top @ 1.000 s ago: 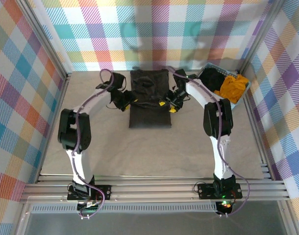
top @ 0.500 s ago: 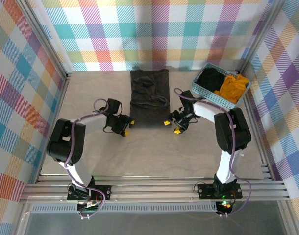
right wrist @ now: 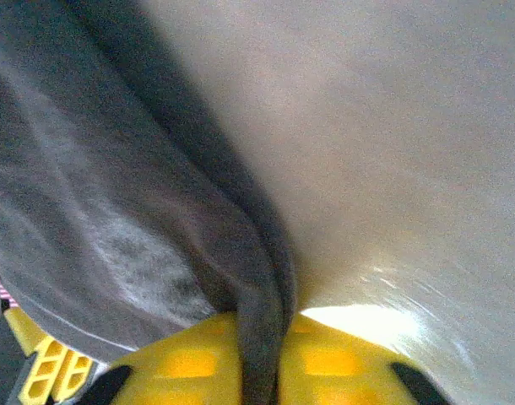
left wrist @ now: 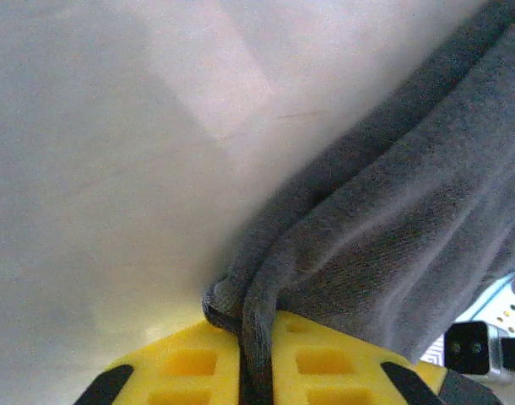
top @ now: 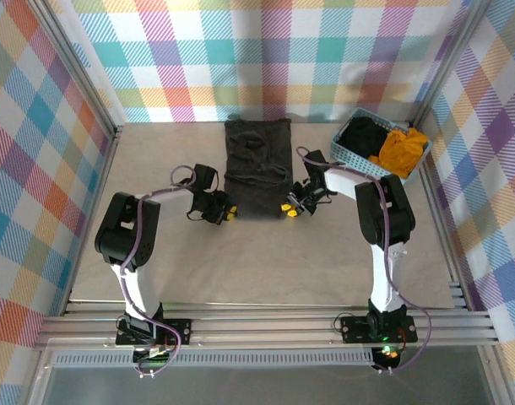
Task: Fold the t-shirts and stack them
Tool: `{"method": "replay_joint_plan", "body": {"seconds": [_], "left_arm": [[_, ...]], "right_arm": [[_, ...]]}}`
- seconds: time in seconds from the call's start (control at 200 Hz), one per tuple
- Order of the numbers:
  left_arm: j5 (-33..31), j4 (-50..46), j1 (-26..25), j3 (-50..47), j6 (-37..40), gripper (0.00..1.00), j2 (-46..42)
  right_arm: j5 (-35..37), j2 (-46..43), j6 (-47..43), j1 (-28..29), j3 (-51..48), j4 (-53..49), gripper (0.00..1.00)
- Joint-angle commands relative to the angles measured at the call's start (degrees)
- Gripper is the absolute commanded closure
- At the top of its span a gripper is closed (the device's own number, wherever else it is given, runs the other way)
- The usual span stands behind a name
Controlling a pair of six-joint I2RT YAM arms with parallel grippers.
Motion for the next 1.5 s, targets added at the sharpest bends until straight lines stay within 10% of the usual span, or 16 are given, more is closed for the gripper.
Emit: {"method": "replay_joint_plan", "body": {"seconds": [0.0, 0.345, 0.82, 1.495], "left_arm": [[-1.62, 0.78, -0.06, 4.70, 1.93, 0.99, -0.54], [-4.65, -11.15, 1.98, 18.66, 7.43, 1.00, -11.48], [2.14, -17.29, -1.67, -9.63, 11.11, 1.00, -26.48], [-8.70, -31.63, -9.34, -12.53, 8.58, 1.00, -56.69]], "right_arm": [[1.89, 0.05, -1.24, 0.30, 5.43, 1.13, 0.95], [7.74, -11.96, -4.10, -0.59, 16.57, -10.96, 1.00], [-2.67, -20.51, -1.16, 8.73, -11.74, -5.34, 1.00], [2.13, -46.85, -0.35, 13.04, -18.73, -19.45, 1.00]]}}
